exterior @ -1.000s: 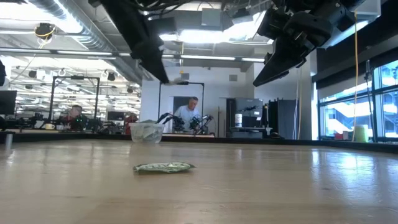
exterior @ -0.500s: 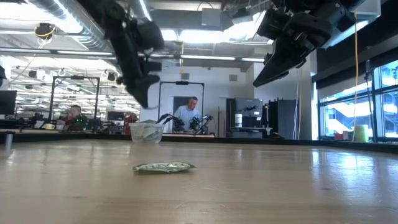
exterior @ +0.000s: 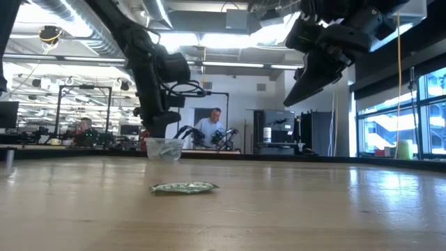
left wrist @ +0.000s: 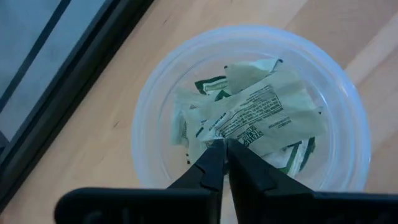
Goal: Pick and place Stevia / Truvia into bins
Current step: Put the stevia packet into the transparent container, then put the truvia packet into the transparent container
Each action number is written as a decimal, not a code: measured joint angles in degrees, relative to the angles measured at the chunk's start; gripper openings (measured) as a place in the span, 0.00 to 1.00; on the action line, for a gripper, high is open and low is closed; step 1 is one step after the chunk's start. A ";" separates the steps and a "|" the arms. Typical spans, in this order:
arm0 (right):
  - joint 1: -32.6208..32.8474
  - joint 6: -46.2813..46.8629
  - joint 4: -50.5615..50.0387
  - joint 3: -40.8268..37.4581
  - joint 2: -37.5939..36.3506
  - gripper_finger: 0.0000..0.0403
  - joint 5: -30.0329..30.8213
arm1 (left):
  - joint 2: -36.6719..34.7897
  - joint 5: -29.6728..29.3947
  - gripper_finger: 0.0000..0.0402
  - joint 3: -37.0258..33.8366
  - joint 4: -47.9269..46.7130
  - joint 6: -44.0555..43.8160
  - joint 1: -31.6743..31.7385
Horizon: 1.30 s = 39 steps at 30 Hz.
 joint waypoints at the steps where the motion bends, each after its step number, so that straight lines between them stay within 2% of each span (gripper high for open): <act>1: 0.00 0.01 0.06 0.00 0.30 0.32 0.00 | -0.06 0.00 0.05 0.00 0.23 0.46 -0.01; 7: 0.01 0.09 0.10 0.00 0.72 0.32 0.00 | -3.09 0.25 0.17 0.00 0.34 0.47 -0.17; 13: 0.00 0.23 -0.09 0.00 0.50 0.32 0.00 | -10.05 0.60 0.26 0.00 0.35 0.80 -0.72; 15: 0.00 0.23 -0.07 0.00 0.50 0.32 -0.01 | -13.22 3.45 0.27 0.00 0.40 0.98 -1.84; 18: 0.00 0.17 -0.07 0.00 0.50 0.32 -0.01 | -17.07 13.16 0.27 0.00 1.43 2.02 -4.98; 21: -0.01 0.05 -0.06 0.00 0.50 0.32 -0.02 | -19.10 20.82 0.26 0.02 2.66 4.22 -11.14; 23: 0.01 -0.06 -0.07 0.00 0.50 0.32 -0.02 | -19.35 21.38 0.25 0.02 2.62 5.31 -16.98; 28: 0.01 -0.12 -0.05 0.00 0.50 0.32 -0.02 | -17.41 16.66 0.24 0.04 3.75 6.59 -32.98; 32: 0.00 -0.11 0.04 0.01 0.50 0.32 -0.02 | -12.97 11.36 0.25 0.04 8.16 6.45 -44.63; 35: -0.01 -0.04 0.26 0.02 0.50 0.32 -0.02 | -8.18 8.08 0.27 0.04 12.51 3.77 -50.80; 39: 0.01 0.25 0.43 0.02 0.50 0.32 -0.02 | -2.26 8.17 0.29 0.04 18.66 -1.45 -55.44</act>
